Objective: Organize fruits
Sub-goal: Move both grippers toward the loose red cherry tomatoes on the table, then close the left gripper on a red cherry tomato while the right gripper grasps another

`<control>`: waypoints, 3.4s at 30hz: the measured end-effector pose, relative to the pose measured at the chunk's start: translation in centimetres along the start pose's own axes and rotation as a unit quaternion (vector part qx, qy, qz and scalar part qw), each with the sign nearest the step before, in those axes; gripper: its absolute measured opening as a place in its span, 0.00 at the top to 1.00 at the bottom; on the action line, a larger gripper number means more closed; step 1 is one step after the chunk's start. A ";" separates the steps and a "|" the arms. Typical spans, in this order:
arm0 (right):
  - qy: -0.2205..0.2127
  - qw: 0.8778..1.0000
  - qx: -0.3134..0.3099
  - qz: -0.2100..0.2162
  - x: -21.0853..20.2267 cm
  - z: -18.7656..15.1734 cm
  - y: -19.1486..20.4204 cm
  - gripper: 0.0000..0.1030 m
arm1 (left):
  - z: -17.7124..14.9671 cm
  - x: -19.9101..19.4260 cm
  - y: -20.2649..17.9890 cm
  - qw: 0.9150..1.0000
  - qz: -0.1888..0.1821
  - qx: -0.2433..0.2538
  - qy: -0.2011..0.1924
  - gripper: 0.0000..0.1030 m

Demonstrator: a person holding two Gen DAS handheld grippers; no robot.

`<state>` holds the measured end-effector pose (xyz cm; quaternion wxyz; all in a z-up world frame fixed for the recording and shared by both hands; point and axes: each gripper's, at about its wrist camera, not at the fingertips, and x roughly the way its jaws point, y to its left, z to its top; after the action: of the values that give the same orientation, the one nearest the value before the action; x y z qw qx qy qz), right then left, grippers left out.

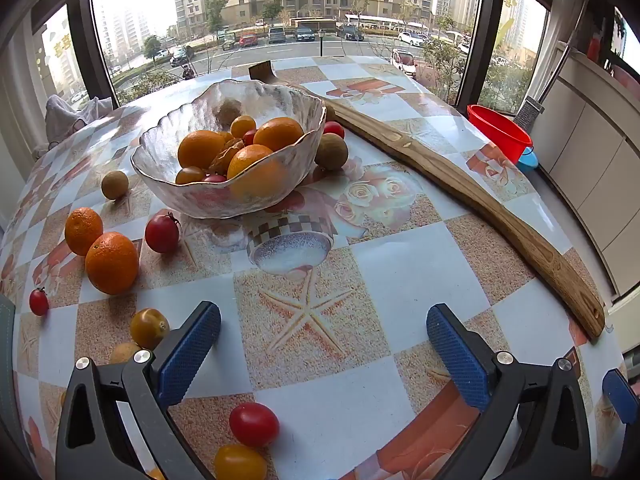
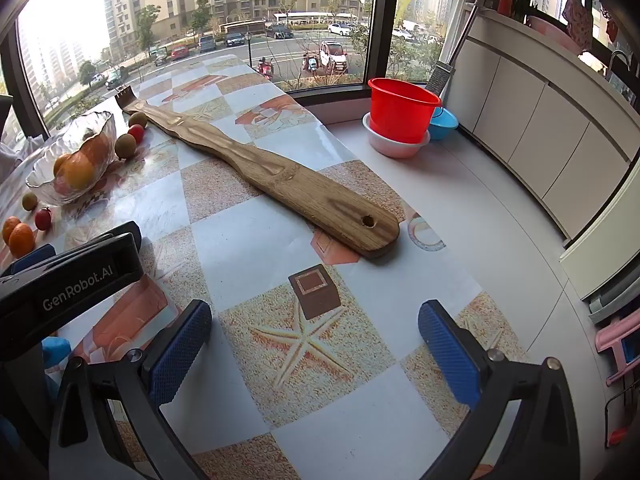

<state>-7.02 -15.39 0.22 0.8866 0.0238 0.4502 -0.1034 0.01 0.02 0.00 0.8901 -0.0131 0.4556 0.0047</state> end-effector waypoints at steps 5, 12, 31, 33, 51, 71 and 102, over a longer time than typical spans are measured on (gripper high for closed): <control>0.030 1.000 -0.009 -0.004 0.5 1.0 0.1 0.00 | 0.9 0.1 0.3 0.999 -0.009 0.019 0.049 0.00; 0.087 0.995 -0.056 -0.016 0.0 2.3 1.9 0.00 | 2.1 -5.7 4.4 1.000 -0.029 0.005 0.007 0.00; 0.199 0.972 -0.059 0.112 -4.1 2.5 12.5 0.00 | -1.5 -8.0 21.0 0.986 0.060 -0.038 0.151 0.00; 0.208 0.970 -0.060 0.109 -3.5 2.8 13.3 0.00 | -1.2 -7.6 21.5 0.985 0.062 -0.043 0.158 0.00; 0.223 0.967 -0.066 0.107 -3.5 4.2 15.0 0.00 | -0.1 -6.6 22.8 0.983 0.045 -0.062 0.168 0.00; 0.236 0.963 -0.063 0.111 -2.6 4.1 15.1 0.00 | 0.6 -5.8 22.3 0.984 0.030 -0.064 0.163 0.00; 0.244 0.957 -0.118 0.104 0.6 3.6 20.4 0.66 | 2.0 -0.9 21.6 0.986 0.016 -0.025 0.167 0.65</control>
<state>0.36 3.97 0.80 0.7521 -0.0102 0.6569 0.0523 0.68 21.68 1.49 0.8009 -0.0285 0.5974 0.0283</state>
